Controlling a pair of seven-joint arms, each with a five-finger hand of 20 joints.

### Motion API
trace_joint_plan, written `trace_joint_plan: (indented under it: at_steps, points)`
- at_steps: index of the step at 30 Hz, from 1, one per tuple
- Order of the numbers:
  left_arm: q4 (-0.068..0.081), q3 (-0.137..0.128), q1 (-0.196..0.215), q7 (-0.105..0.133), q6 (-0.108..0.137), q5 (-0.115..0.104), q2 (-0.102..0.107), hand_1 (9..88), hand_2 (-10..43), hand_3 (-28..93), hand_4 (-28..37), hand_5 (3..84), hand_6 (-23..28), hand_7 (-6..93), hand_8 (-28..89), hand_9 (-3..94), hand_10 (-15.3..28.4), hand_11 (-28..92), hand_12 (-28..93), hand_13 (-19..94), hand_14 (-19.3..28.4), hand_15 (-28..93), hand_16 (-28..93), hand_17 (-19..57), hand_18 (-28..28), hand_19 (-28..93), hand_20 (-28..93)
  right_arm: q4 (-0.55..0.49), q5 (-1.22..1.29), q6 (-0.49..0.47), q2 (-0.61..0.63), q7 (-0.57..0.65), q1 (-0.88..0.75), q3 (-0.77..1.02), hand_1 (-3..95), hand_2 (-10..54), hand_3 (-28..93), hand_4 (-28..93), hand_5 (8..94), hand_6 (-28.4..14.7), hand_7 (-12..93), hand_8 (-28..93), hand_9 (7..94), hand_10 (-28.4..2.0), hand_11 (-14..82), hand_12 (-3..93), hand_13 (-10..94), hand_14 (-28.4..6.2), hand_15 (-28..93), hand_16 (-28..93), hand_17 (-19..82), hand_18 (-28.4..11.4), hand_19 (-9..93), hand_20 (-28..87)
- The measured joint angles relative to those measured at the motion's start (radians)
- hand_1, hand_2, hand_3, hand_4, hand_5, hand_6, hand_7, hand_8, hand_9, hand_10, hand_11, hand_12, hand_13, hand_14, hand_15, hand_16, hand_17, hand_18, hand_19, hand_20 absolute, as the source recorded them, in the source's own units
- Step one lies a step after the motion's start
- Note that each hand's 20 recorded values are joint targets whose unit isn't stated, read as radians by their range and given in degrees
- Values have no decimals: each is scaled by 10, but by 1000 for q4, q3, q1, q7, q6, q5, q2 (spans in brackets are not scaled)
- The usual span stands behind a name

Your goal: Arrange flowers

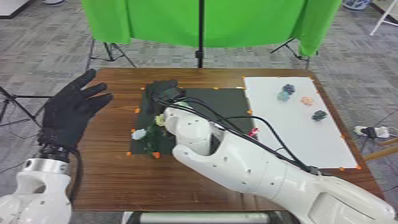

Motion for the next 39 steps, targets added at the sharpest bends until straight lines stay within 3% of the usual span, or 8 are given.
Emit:
trace_joint_plan:
  at_steps: [7,14,18,22,26,29,33,39]
  points:
    - [-12,-5,98,59,27,-18,-7,254,60,779,-223,352,82,139,-99,343,208,262,120,271,284,565,-89,-65,284,640,-38,-133,45,-25,106,16,-40,103,347,-95,713,-283,596,16,136,-129,701,-135,294,157,565,-133,776,128,182,-240,903,561]
    - [-12,-4,121,84,41,-33,-16,249,62,777,-231,350,79,137,-100,342,206,259,121,271,284,564,-88,-65,284,640,-38,-361,154,-39,296,59,-173,334,326,-95,736,-283,559,11,138,-129,640,-162,240,140,529,-150,752,102,171,-241,892,572]
    - [-12,-4,135,95,49,-38,-17,248,61,780,-230,350,79,137,-100,342,207,258,121,270,284,564,-88,-65,284,640,-38,-432,189,6,444,107,-275,461,321,-95,746,-283,535,6,136,-128,617,-168,223,137,517,-154,740,94,173,-242,891,574]
    - [-12,2,148,110,55,-45,-19,249,60,782,-230,349,79,138,-100,342,207,259,122,271,284,564,-88,-65,284,640,-38,-436,212,16,588,142,-384,585,318,-95,753,-283,507,2,134,-126,563,-182,196,130,500,-160,737,86,169,-241,887,576]
    - [-10,23,159,152,63,-58,-9,250,60,781,-230,349,79,138,-99,342,207,260,121,271,284,565,-88,-65,284,640,-38,-431,214,-7,695,176,-506,716,320,-95,747,-283,491,-2,130,-127,523,-195,172,129,487,-170,738,81,176,-243,892,578]
    - [-10,29,165,174,67,-64,2,250,60,782,-229,348,79,138,-99,341,207,260,121,271,284,565,-88,-65,284,640,-39,-418,213,-8,759,270,-554,731,319,-95,745,-283,484,-7,126,-124,510,-206,163,129,476,-181,738,73,186,-245,903,579]
    - [-10,34,167,180,69,-67,10,251,60,779,-229,348,79,138,-99,341,206,261,122,271,284,566,-88,-65,284,640,-38,-359,216,-28,789,402,-558,689,322,-95,742,-283,482,-8,123,-121,510,-207,161,131,475,-187,740,65,190,-245,909,576]
    - [-6,49,167,198,75,-76,20,251,60,781,-228,347,79,140,-100,341,208,261,121,270,284,565,-89,-65,284,640,-39,-271,287,-54,776,397,-513,637,329,-95,740,-283,485,-1,129,-123,540,-208,159,129,486,-185,740,58,187,-247,906,573]
